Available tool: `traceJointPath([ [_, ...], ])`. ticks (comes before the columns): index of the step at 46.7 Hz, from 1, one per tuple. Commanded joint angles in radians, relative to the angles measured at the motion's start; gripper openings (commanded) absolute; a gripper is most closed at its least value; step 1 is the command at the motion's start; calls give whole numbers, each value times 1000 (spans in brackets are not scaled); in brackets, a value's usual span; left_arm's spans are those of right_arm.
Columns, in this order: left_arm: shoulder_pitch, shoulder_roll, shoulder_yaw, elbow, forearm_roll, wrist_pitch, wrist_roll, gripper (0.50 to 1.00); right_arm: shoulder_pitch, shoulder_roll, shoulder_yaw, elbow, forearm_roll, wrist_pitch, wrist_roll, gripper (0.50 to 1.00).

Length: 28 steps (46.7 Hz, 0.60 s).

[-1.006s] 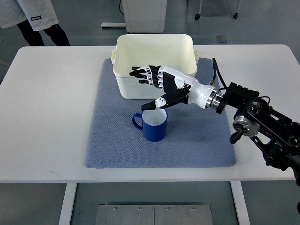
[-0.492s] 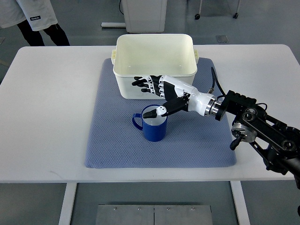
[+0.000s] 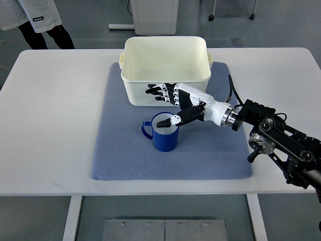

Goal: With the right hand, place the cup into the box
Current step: 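Lower the right hand and hook fingers into the blue mug's rim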

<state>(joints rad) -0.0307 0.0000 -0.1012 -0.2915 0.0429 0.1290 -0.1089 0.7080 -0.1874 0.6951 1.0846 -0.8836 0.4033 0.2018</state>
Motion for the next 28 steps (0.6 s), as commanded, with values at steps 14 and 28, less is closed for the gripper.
traceJointPath([
  [14,0,0,0,0,0,0,0,1000,-15,0,-22,-14,0,0,33,998],
  [28,0,0,0,0,0,0,0,1000,-27,3,-37,-34,-2,-4,56,998],
])
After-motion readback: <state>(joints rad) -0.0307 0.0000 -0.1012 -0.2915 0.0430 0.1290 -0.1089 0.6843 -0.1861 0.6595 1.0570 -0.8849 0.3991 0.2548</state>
